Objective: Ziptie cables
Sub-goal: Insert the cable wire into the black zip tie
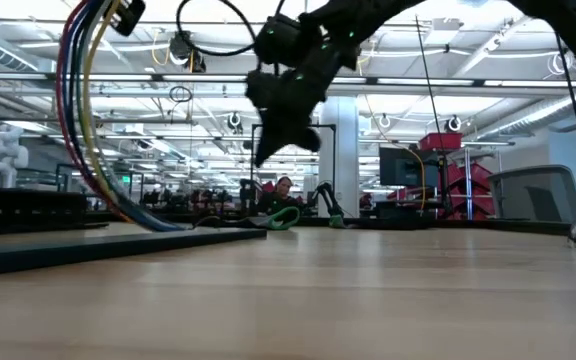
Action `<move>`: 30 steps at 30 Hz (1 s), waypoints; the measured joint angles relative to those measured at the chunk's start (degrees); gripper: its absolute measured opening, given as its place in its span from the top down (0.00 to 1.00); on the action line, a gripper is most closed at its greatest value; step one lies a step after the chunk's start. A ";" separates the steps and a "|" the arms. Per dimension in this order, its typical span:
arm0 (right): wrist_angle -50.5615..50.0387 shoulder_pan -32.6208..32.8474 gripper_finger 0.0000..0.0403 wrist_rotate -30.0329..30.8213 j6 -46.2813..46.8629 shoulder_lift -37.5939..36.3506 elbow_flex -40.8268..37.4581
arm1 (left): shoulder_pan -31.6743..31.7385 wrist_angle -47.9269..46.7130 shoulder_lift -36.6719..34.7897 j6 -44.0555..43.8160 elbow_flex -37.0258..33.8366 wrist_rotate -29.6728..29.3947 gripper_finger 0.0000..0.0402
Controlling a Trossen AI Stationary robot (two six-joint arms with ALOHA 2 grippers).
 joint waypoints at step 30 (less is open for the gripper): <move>20.51 6.42 0.77 3.55 6.41 15.05 -0.48 | -0.50 -1.77 7.20 4.50 0.00 -0.51 0.97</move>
